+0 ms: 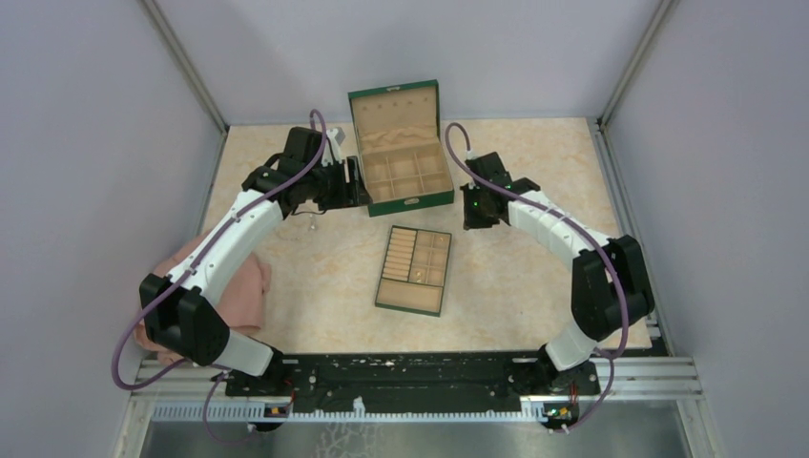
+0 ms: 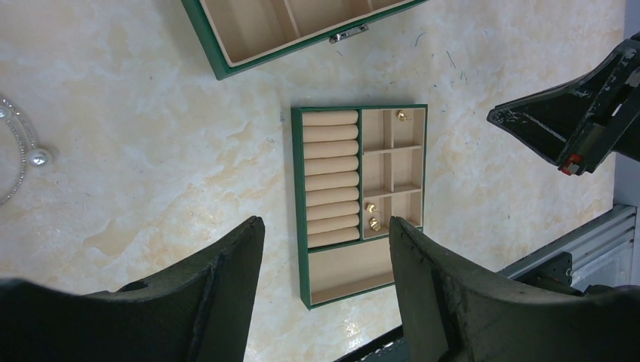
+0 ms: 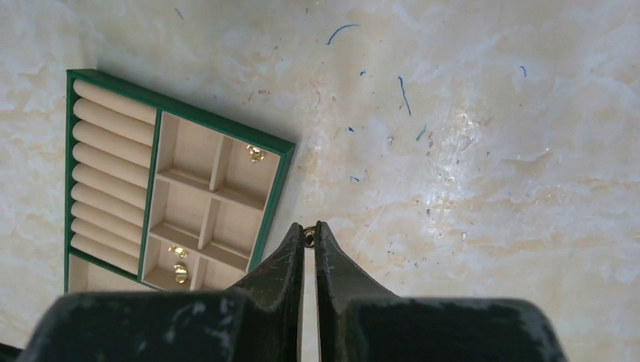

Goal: Organize the mixed jewelry

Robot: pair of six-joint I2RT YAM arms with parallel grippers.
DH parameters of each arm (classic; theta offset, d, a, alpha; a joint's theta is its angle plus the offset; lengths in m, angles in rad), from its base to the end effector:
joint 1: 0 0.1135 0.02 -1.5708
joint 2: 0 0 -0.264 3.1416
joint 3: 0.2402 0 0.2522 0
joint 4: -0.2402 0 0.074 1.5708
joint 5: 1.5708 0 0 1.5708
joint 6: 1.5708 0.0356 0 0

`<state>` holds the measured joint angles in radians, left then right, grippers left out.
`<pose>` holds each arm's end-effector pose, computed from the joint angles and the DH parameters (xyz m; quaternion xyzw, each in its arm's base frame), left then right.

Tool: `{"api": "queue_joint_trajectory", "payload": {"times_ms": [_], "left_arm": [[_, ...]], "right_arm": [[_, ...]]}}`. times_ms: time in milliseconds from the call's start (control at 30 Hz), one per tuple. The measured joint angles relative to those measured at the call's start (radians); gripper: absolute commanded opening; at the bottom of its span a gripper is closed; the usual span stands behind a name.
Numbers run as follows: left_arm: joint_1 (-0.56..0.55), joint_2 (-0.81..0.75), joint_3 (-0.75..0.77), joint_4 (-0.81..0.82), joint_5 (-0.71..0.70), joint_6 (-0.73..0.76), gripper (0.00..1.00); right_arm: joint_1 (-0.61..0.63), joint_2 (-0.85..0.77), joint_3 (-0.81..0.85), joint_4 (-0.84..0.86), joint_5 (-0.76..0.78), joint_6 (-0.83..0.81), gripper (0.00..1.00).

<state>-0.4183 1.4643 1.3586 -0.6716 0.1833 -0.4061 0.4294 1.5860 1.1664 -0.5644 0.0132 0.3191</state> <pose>0.2894 -0.1357 0.3334 0.0410 0.9182 -0.2315 0.3188 0.3028 0.1381 0.2412 -0.0509 0.9559 0.0998 0.2715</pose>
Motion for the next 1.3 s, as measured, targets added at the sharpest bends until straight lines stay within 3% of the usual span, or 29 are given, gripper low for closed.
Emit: {"api": "queue_joint_trajectory", "payload": {"times_ms": [267,600,867,1133,1300], "left_arm": [[0.000,0.006,0.000,0.008,-0.001,0.006,0.68],[0.000,0.010,-0.007,0.013,-0.023,-0.001,0.69],[0.000,0.011,-0.013,0.014,-0.024,-0.001,0.69],[0.000,0.023,-0.013,0.014,-0.025,-0.001,0.69],[0.000,0.023,-0.013,0.014,-0.030,0.000,0.69]], "right_arm": [[0.026,0.012,0.002,0.010,-0.059,0.024,0.02],[0.110,0.170,0.047,0.053,-0.068,0.050,0.03],[0.110,0.201,0.048,0.064,-0.068,0.052,0.15],[0.110,0.208,0.068,0.060,-0.061,0.051,0.17],[0.110,0.145,0.062,0.047,-0.032,0.050,0.29]]}}
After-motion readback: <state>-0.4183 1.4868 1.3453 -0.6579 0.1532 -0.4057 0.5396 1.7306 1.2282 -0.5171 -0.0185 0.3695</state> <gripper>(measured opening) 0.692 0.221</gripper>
